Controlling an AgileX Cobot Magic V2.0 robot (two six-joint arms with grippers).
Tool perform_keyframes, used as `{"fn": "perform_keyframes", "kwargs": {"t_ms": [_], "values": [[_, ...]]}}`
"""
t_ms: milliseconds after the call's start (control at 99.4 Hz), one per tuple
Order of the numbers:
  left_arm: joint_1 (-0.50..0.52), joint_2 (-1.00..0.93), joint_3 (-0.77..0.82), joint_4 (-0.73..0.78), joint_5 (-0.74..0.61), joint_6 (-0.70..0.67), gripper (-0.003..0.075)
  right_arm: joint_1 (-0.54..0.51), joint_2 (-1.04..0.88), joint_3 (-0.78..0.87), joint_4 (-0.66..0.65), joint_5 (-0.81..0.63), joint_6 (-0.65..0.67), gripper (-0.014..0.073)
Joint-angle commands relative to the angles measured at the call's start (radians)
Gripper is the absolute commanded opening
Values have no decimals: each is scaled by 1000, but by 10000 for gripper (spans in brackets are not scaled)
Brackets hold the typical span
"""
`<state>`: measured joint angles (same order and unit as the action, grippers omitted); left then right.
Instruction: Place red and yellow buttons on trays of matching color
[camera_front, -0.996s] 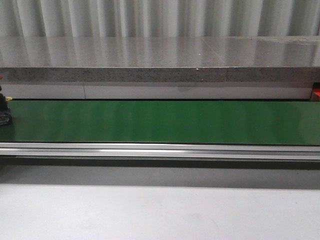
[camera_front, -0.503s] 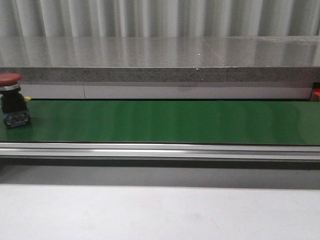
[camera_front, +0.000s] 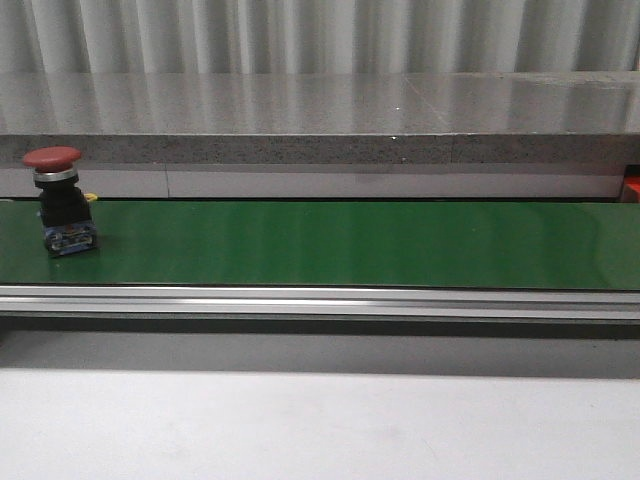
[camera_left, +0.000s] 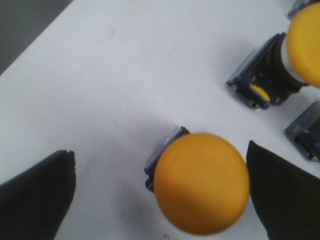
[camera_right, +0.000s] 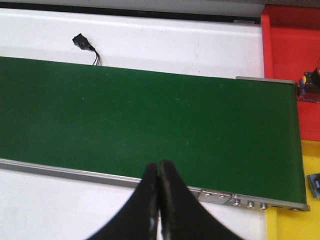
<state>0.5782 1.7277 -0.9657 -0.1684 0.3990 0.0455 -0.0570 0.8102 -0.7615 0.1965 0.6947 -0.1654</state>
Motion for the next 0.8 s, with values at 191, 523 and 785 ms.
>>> {"fn": "perform_keyframes", "kwargs": {"t_ms": [191, 523, 785], "values": [[2, 5, -92, -12, -48, -11, 639, 1, -8, -24, 4, -57, -8, -124], [2, 5, -94, -30, 14, -11, 281, 1, -8, -24, 4, -57, -8, -124], [-10, -65, -94, -30, 61, -9, -19, 1, -8, -24, 4, -57, -8, -124]]}}
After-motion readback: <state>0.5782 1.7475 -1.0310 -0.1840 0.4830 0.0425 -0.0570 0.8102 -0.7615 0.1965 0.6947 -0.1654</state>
